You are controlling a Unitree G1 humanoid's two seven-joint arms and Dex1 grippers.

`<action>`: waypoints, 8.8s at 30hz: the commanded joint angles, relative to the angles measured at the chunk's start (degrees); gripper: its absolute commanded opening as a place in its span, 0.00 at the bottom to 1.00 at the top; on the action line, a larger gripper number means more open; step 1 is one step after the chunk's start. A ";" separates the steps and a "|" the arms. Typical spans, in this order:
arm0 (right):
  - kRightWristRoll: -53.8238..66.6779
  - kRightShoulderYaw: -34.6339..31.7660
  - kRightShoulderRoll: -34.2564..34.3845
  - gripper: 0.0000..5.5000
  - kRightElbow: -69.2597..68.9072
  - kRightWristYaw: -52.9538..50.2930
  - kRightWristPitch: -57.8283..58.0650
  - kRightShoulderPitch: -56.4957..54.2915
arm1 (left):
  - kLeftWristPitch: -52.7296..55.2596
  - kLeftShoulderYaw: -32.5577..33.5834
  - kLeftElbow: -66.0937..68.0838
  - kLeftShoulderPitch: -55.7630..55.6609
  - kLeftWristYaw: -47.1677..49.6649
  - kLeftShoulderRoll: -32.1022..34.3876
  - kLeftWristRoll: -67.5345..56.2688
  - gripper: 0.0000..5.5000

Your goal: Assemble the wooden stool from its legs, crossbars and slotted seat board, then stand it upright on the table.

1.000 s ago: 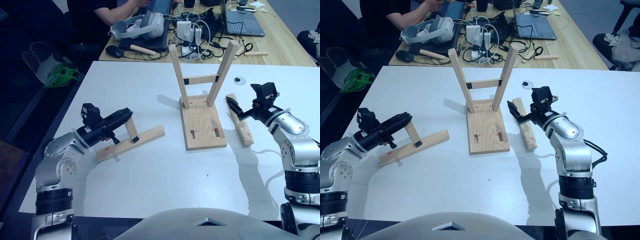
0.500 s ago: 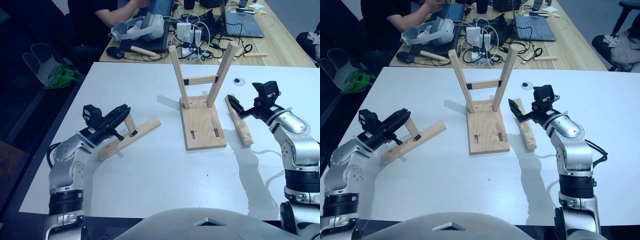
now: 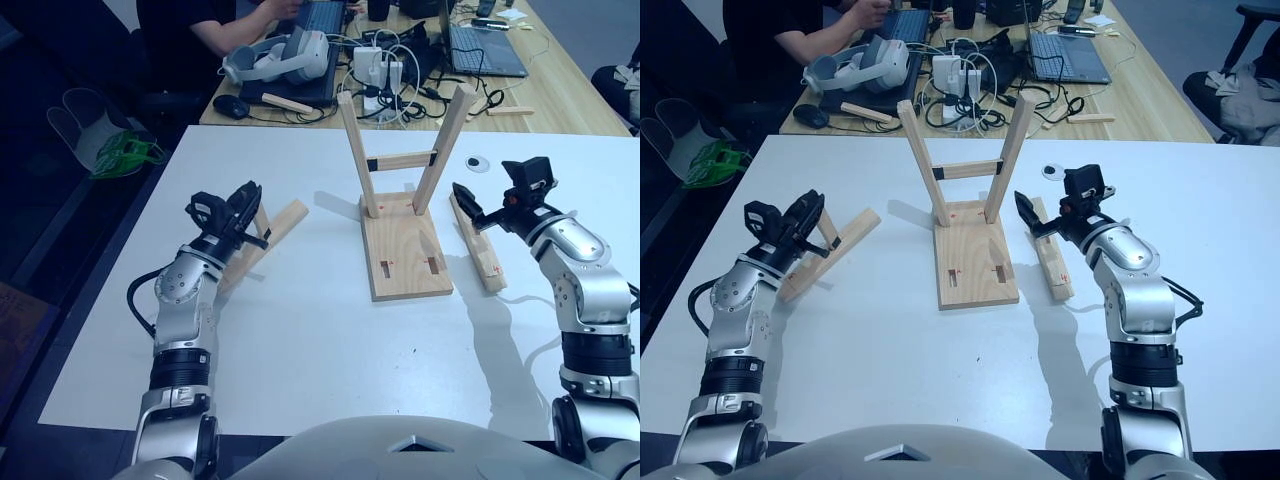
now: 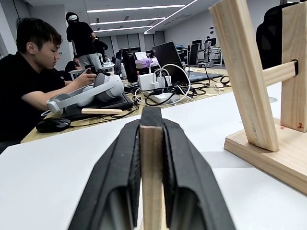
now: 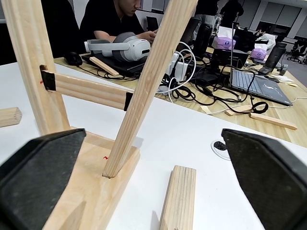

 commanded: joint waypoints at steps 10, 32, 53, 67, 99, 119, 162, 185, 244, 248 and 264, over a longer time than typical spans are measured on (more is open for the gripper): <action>0.04 -0.23 0.16 0.98 1.12 -1.09 -0.46 -1.67 | 9.39 0.88 3.85 -0.72 -9.52 3.81 -7.00 0.07; 1.03 -1.47 0.95 0.98 1.88 -1.43 0.33 -1.77 | 12.82 2.72 2.29 -4.60 -16.94 6.89 -9.29 0.07; 4.11 -4.01 1.08 0.98 3.67 -3.19 3.29 -3.48 | 0.77 -4.86 6.36 -1.20 -23.73 5.57 -2.54 0.07; 5.73 -4.95 1.88 0.98 5.99 -3.24 3.23 -6.08 | -2.43 -4.18 18.20 -10.87 -20.26 -0.26 -3.11 0.07; 8.17 -9.12 3.30 0.98 9.86 -5.56 3.10 -6.47 | 13.88 -1.06 -19.70 -9.54 3.02 -0.40 -4.33 0.42; 9.62 -9.69 4.79 0.98 8.95 -7.22 4.57 -6.68 | 39.21 -9.42 -9.38 -11.15 8.98 3.04 5.00 0.47; 10.66 -10.03 5.39 0.98 10.33 -8.07 4.90 -7.22 | 48.20 1.66 -15.58 -26.33 17.56 -4.85 -4.18 0.47; 11.04 -9.90 5.74 0.98 10.45 -8.76 4.82 -7.93 | 48.56 1.78 -15.51 -21.45 21.46 -9.96 -5.52 0.47; 12.40 -12.48 7.30 0.98 8.50 -10.56 5.44 -6.55 | 58.93 -10.39 -31.20 -7.66 9.33 4.59 -1.32 0.47; 13.35 -13.31 7.81 0.98 8.45 -11.50 5.59 -6.51 | 61.08 -12.59 -33.62 -6.99 10.39 4.10 -0.25 0.47; 15.18 -13.87 9.19 0.98 7.74 -14.01 5.88 -6.44 | 64.45 -14.64 -32.18 -10.66 9.39 5.68 1.72 0.50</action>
